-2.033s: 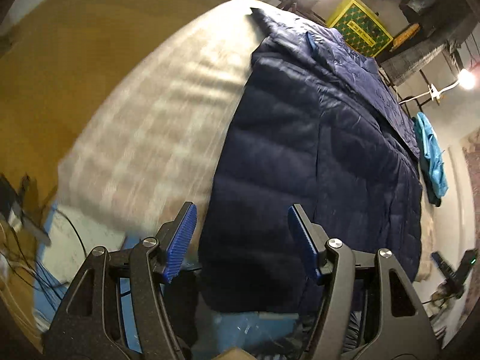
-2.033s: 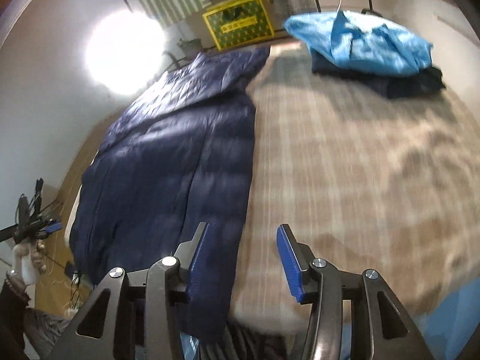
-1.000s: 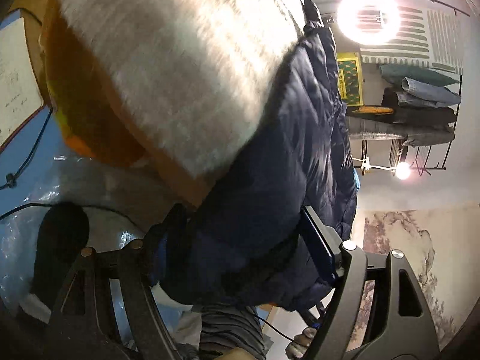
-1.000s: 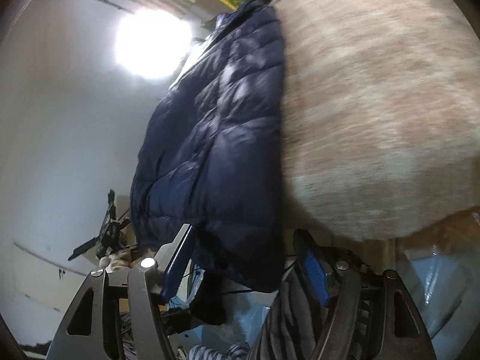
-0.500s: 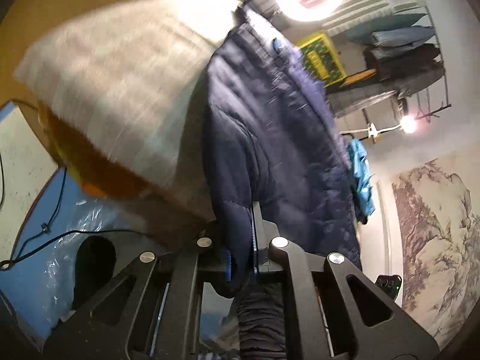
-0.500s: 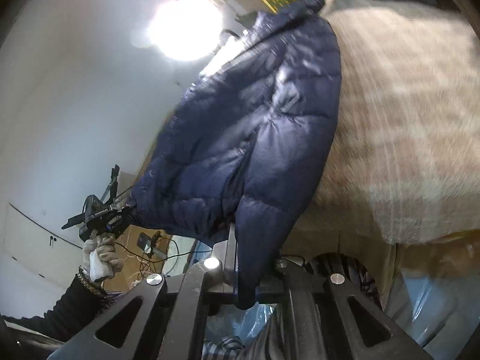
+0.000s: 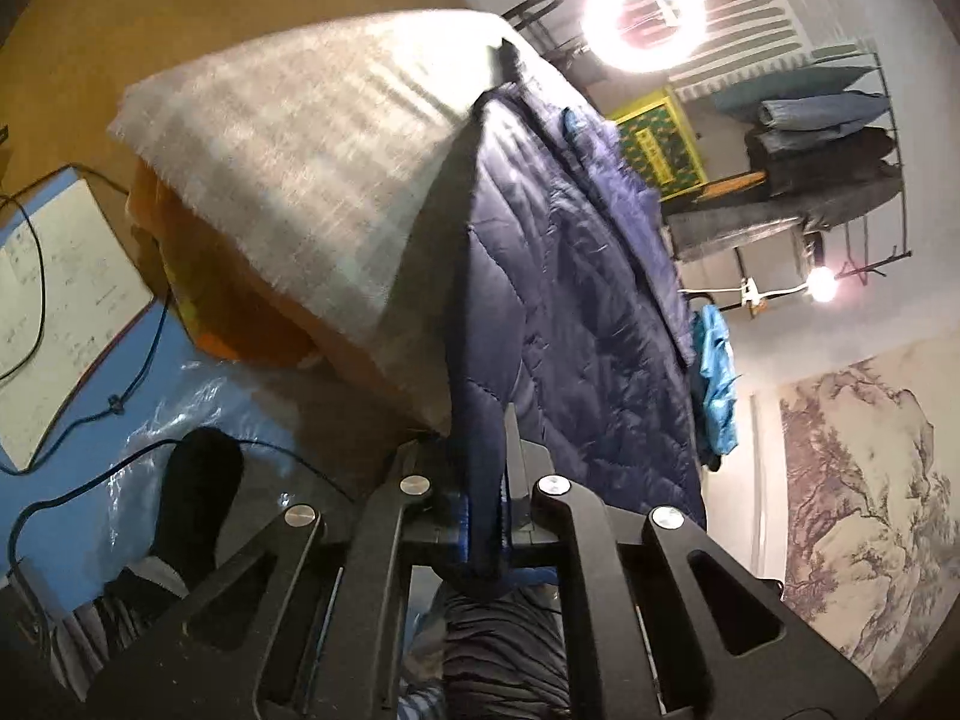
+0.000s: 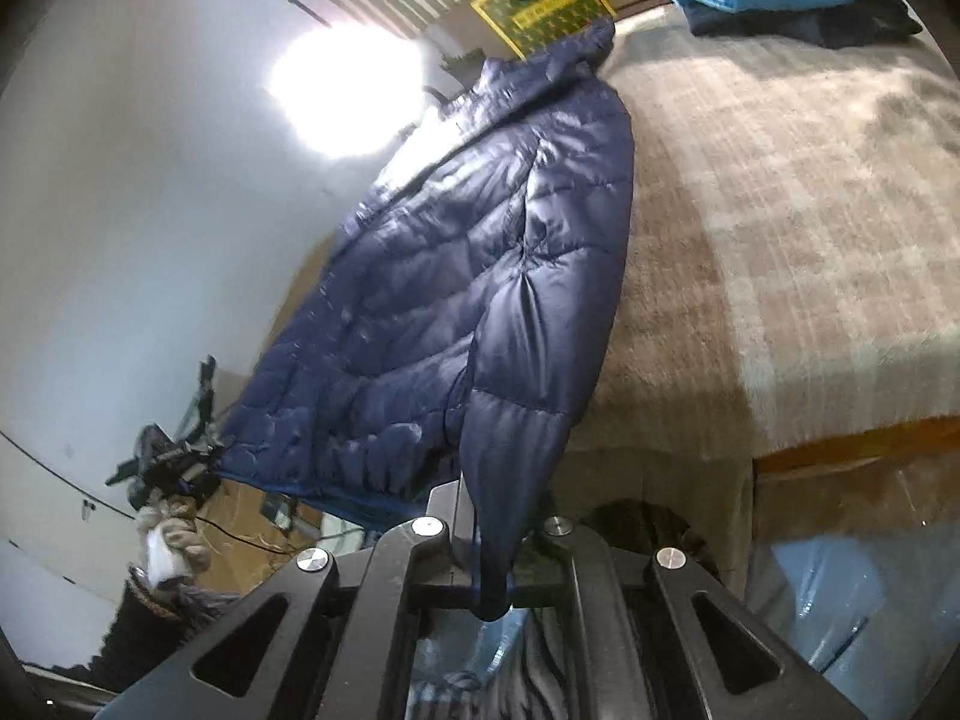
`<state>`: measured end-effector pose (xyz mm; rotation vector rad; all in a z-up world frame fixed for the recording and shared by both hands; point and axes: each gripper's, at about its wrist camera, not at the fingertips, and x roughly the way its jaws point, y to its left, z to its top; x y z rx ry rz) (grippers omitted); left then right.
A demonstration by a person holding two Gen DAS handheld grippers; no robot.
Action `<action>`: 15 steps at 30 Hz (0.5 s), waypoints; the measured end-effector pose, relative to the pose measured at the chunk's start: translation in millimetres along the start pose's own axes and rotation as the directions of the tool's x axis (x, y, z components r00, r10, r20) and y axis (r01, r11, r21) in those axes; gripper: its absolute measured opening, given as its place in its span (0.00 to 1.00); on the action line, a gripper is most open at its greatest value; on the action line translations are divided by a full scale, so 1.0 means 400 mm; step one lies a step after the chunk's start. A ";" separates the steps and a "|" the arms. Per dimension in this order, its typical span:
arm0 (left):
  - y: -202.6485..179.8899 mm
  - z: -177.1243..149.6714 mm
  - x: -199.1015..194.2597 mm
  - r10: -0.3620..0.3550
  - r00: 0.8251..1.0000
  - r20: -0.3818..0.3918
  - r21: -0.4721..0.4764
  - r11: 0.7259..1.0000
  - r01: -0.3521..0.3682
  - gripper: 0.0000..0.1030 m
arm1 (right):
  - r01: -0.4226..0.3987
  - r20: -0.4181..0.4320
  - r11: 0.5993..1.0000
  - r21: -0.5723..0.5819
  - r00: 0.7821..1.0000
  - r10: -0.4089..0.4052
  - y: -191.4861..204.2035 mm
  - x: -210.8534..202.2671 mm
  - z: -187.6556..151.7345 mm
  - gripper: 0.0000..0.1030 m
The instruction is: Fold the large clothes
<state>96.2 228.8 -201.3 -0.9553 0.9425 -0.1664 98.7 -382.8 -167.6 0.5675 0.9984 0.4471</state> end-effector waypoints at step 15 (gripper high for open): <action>-0.210 0.128 -0.029 -0.042 0.997 0.061 0.105 0.994 0.036 0.04 | -0.001 0.096 0.996 -0.093 0.995 0.010 0.102 -0.086 0.173 0.02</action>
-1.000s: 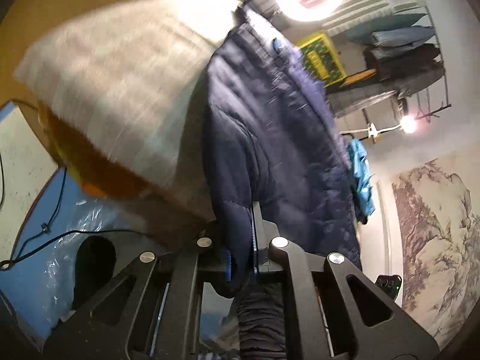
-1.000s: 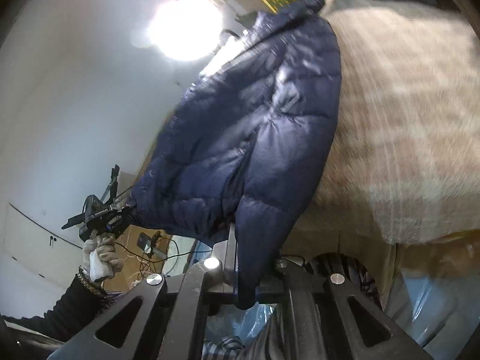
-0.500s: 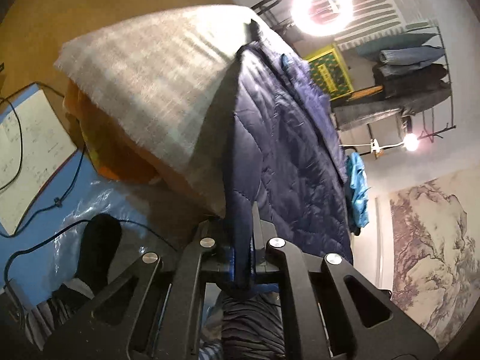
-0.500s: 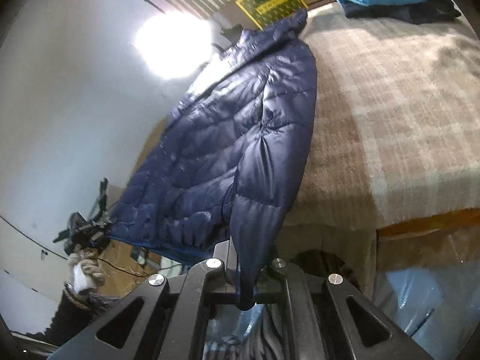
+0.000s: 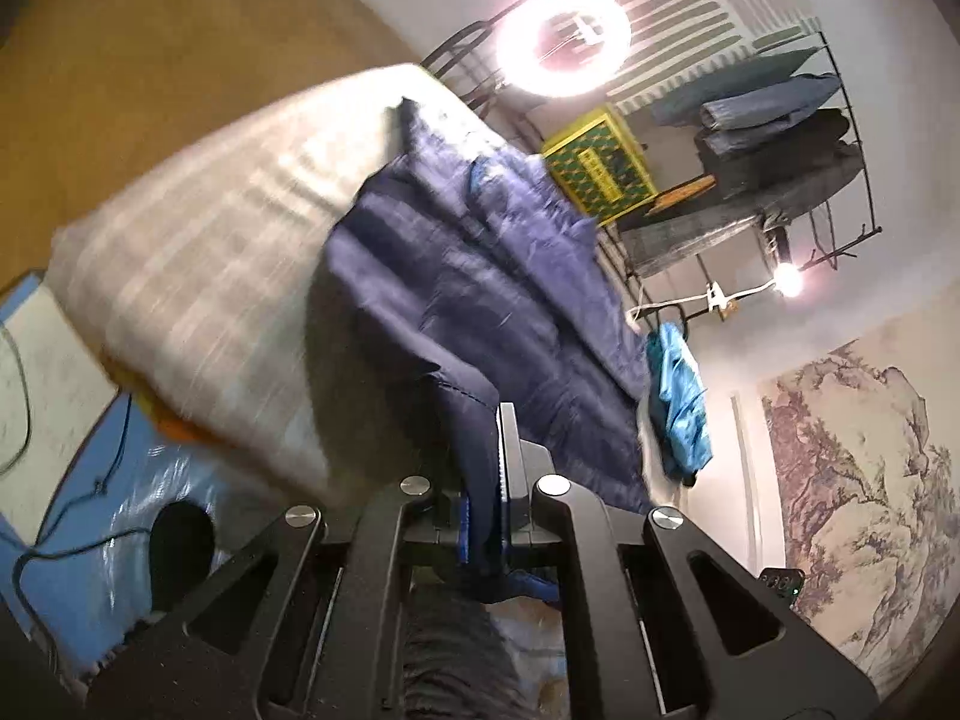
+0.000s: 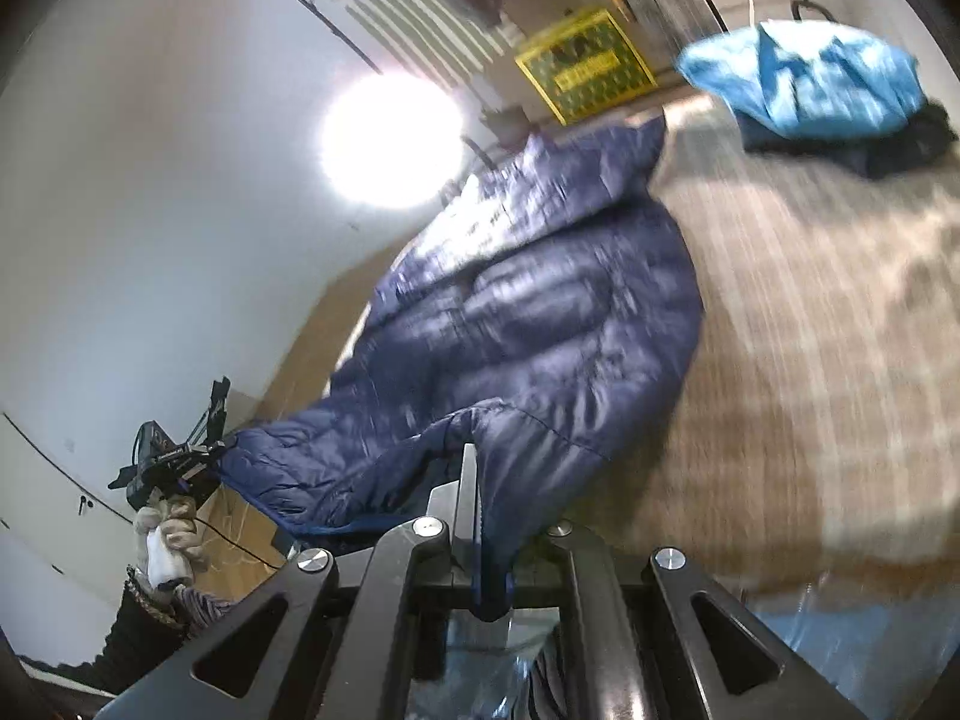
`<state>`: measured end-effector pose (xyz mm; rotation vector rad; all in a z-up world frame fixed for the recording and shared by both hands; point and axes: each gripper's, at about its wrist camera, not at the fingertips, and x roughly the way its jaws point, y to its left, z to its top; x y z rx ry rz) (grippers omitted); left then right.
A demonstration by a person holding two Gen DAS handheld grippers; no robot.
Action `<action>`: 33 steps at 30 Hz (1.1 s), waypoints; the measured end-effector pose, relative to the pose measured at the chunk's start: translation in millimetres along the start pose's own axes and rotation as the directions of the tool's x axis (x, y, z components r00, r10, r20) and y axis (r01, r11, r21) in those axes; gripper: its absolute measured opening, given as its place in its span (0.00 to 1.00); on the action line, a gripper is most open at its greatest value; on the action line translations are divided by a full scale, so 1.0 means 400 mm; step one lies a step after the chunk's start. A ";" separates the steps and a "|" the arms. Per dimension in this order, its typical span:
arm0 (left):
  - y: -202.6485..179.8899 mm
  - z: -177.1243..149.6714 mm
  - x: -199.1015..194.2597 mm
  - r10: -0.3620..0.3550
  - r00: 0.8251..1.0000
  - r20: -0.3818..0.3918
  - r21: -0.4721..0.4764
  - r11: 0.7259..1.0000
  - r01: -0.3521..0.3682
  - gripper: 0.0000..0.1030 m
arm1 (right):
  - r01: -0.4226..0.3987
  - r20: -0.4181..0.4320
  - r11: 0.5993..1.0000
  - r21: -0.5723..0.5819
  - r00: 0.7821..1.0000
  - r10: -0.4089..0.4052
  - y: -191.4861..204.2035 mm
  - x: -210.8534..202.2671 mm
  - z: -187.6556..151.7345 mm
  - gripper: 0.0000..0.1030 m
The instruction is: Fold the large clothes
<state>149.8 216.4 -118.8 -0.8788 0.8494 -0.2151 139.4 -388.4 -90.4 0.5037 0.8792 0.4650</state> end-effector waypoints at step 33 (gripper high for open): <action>-0.232 0.658 0.600 0.110 0.987 0.114 0.088 0.989 -0.121 0.04 | 0.246 0.125 0.968 -0.055 0.963 -0.237 -0.092 0.401 0.739 0.01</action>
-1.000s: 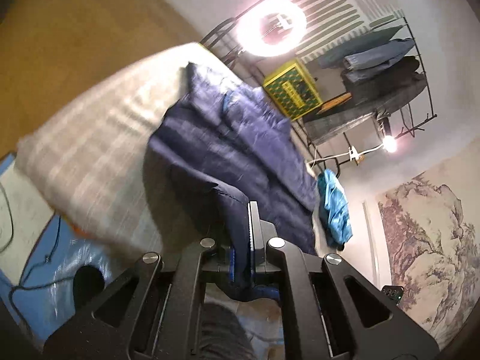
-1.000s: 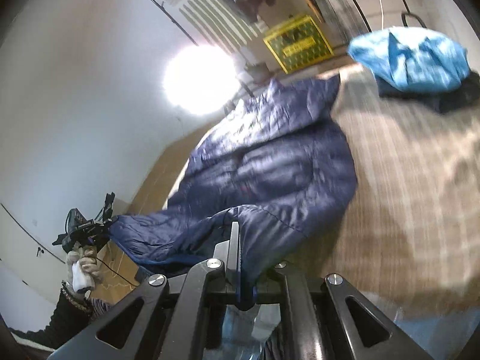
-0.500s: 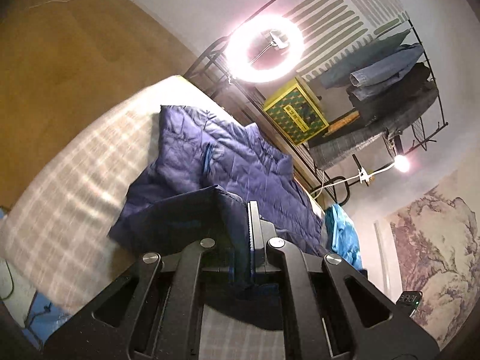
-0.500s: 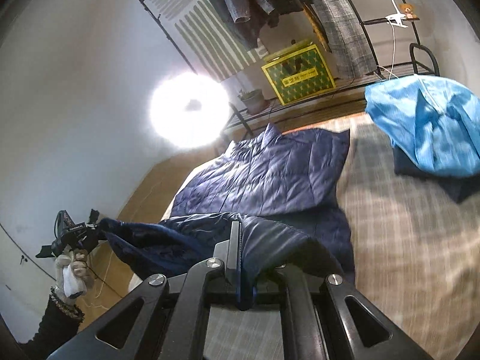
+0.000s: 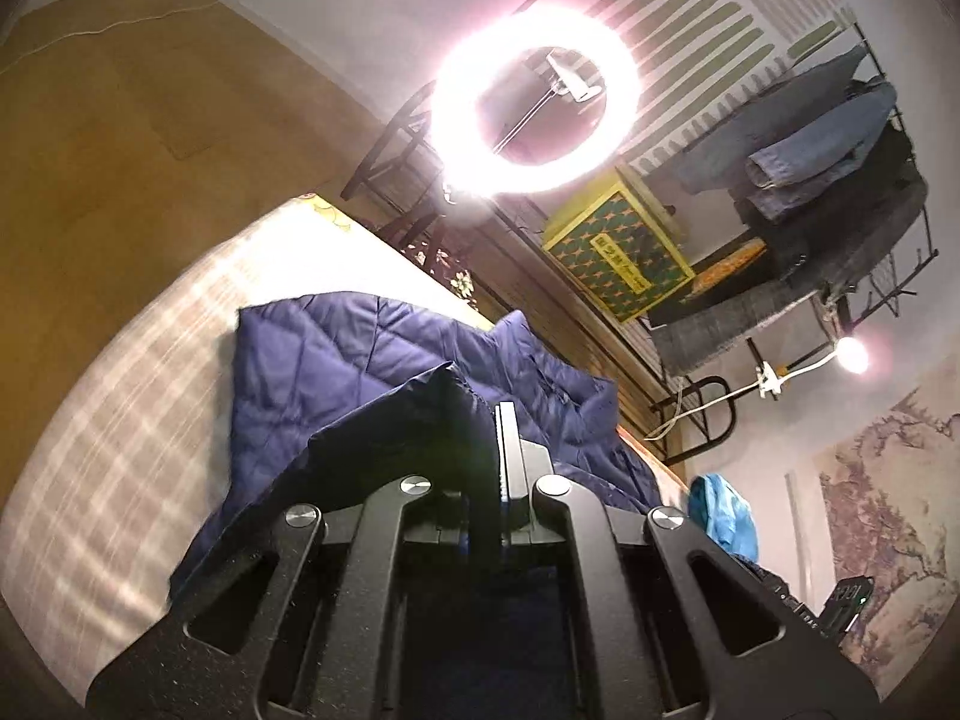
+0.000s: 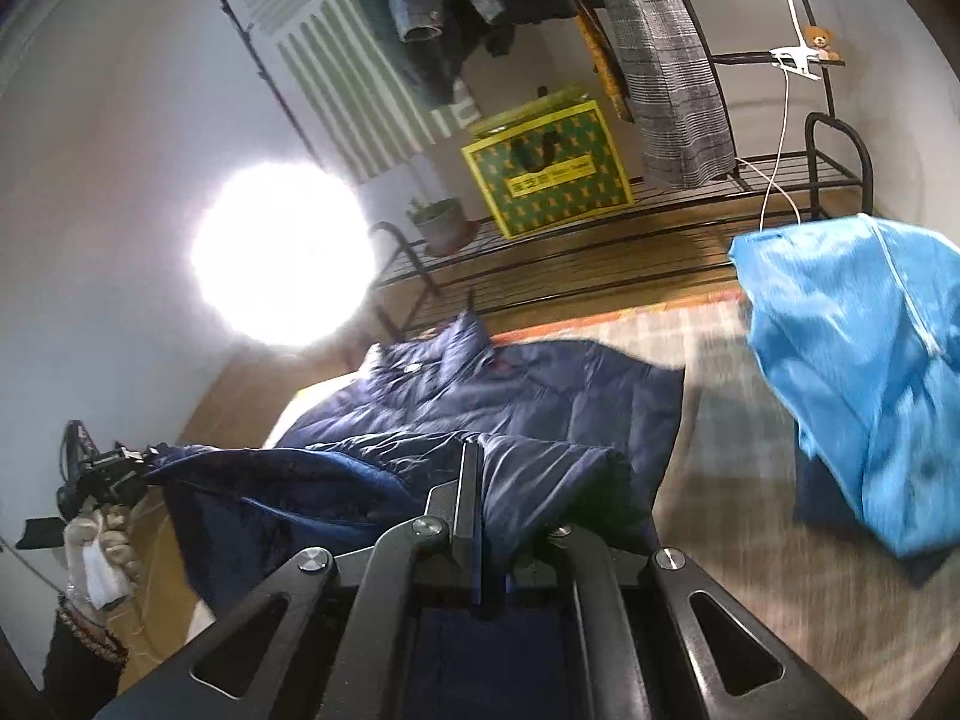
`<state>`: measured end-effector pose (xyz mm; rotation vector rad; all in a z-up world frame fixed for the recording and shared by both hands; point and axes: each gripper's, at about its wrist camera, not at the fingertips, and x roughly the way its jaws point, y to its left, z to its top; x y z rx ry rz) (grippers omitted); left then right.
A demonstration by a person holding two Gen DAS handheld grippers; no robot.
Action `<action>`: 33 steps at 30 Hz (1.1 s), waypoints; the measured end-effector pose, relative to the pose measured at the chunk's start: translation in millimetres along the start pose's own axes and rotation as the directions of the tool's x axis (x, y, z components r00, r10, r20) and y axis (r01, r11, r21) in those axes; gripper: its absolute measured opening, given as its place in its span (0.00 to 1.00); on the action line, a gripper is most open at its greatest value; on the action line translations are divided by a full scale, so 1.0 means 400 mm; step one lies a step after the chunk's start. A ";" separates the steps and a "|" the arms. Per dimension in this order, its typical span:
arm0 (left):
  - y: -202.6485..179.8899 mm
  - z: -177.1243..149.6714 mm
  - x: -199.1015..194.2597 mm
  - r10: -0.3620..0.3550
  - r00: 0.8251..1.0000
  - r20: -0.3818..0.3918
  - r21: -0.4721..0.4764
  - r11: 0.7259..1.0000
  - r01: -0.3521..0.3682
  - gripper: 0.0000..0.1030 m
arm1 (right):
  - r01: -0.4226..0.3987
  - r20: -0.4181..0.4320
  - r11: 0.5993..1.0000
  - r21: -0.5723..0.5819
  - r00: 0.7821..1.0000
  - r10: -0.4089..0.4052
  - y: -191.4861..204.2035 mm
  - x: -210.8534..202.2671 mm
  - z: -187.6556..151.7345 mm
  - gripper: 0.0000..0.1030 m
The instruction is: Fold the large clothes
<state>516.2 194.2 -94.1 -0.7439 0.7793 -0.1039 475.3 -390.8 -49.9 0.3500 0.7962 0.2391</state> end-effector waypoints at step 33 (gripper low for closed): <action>0.088 0.129 0.507 0.088 0.994 -0.058 0.035 0.996 -0.086 0.45 | 0.098 -0.142 0.994 0.054 0.986 -0.090 -0.182 0.478 0.169 0.33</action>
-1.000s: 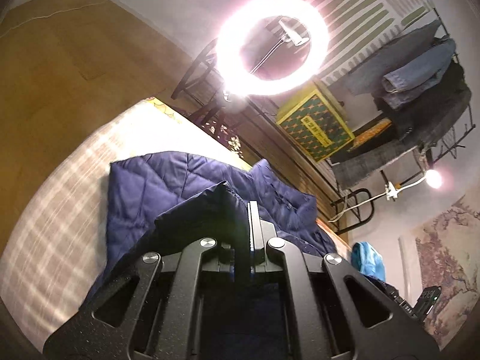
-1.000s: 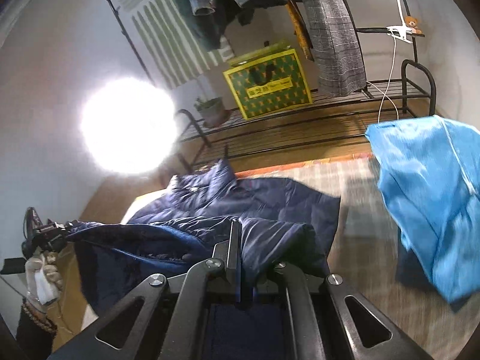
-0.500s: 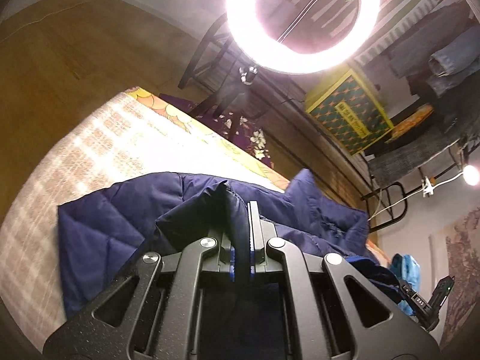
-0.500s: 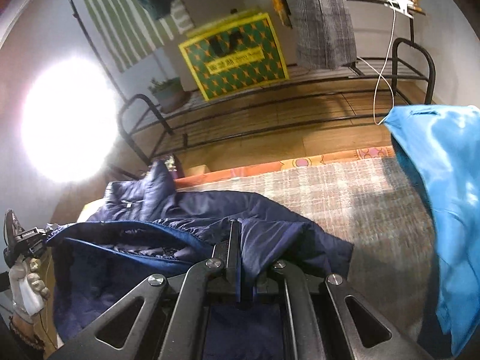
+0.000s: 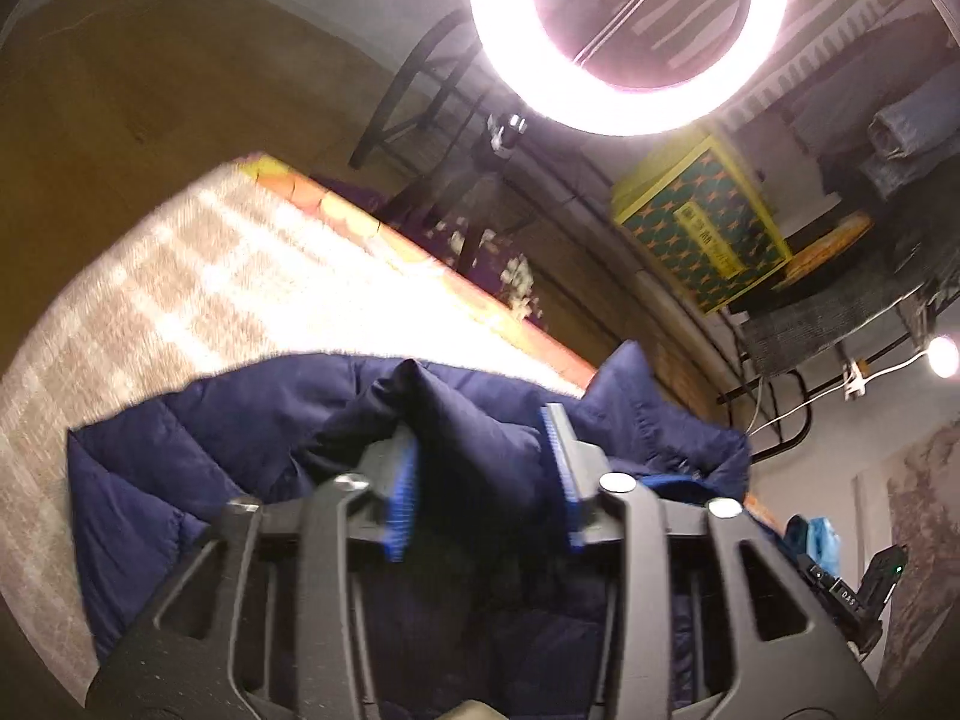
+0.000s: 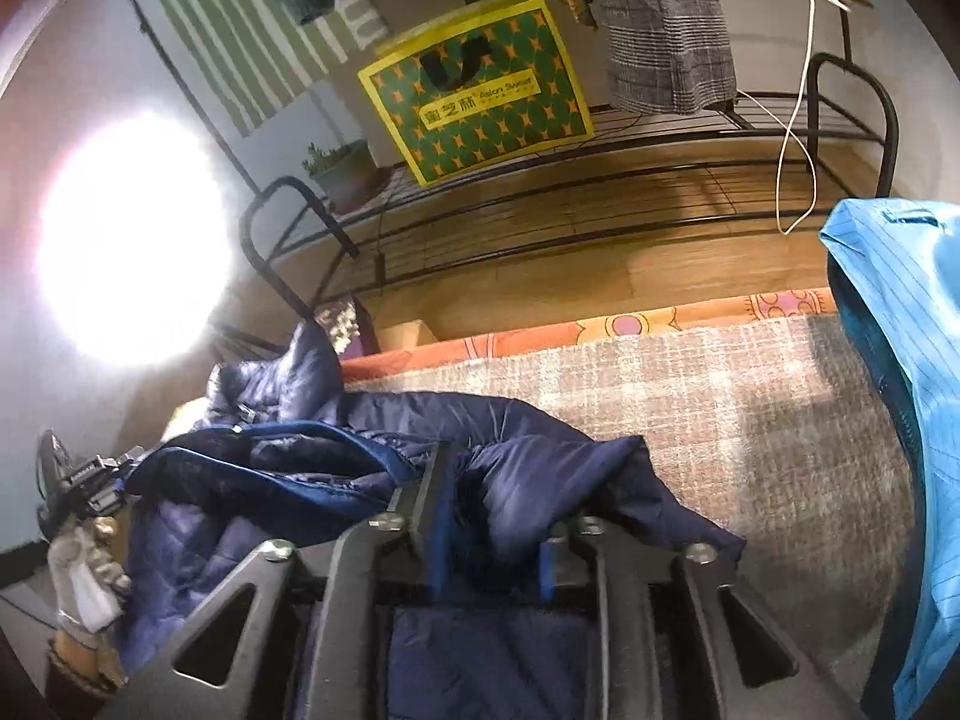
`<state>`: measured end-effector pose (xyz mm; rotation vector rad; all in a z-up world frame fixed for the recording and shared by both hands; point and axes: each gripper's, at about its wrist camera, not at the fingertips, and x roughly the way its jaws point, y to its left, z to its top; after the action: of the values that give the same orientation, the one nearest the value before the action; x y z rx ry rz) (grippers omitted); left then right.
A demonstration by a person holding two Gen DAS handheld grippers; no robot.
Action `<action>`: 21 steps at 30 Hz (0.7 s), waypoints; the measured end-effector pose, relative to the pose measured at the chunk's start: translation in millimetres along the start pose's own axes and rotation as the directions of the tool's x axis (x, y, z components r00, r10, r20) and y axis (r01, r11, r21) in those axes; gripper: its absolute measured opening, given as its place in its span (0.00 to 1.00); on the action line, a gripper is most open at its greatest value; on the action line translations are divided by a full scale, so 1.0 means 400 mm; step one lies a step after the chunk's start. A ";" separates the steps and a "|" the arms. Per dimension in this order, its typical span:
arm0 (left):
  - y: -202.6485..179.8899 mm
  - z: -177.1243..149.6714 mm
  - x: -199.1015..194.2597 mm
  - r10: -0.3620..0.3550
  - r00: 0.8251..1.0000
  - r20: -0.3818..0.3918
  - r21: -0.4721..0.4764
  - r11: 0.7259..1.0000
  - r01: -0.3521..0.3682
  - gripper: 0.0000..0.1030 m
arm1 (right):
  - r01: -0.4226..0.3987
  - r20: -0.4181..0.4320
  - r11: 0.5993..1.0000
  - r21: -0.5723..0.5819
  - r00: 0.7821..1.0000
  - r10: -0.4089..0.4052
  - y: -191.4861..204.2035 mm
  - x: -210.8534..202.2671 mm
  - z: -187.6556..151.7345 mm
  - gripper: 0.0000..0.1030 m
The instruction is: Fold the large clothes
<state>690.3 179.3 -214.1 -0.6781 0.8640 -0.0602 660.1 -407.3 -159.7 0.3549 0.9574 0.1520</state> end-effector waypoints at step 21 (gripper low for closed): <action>-0.146 -0.055 0.125 0.271 0.960 0.067 0.415 0.868 -0.274 0.49 | 0.171 0.080 0.914 -0.368 0.985 -0.152 0.196 0.079 -0.022 0.46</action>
<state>720.0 105.9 -224.7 -0.1450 0.8965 0.0110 673.0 -323.1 -160.4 -0.0737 0.8822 0.1697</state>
